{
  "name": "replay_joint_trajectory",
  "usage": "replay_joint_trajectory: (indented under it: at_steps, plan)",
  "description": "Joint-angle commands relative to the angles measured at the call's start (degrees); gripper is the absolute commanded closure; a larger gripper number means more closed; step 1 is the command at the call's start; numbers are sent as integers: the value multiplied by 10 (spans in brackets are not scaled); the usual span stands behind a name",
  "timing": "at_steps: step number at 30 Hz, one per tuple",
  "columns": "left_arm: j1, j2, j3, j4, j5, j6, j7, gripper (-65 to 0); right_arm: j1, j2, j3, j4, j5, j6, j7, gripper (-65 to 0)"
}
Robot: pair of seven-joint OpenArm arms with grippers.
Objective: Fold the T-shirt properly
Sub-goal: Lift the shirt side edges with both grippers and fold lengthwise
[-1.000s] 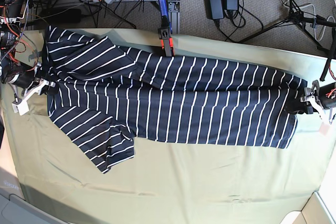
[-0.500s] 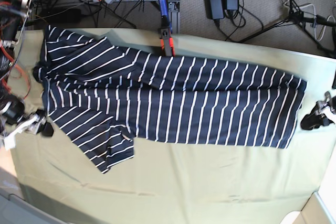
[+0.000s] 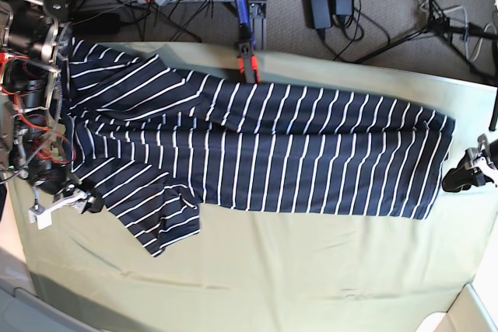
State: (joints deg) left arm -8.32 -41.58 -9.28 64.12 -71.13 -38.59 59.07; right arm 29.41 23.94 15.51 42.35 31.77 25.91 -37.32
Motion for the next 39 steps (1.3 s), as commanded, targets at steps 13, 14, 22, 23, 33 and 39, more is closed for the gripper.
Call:
replay_joint_trajectory:
  at_steps: [13,14,22,23,33,39]
  plan:
    - [-12,-11,-5,8,-12,-14,-10,-271,20,-67,-102,11,-22,43,2,-443]
    - [-12,-11,-5,8,-12,-14,-10,-271,20,-69,-104,14,-22,43,2,-443]
    - [-12,-11,-5,8,-11,-14,-16,-271,26,-74,-104,29,-7,43,-22,-443]
    - [-12,-11,-5,8,-10,-14,-19,-271,26,-76,-104,29,-7,43,-22,-443]
    - [-12,15,-5,6,95,-14,-95,-271,26,-78,-104,29,-7,43,-22,-443]
    - [-16,45,-5,6,221,-10,-193,-271,26,-78,-104,29,-7,43,-24,-443]
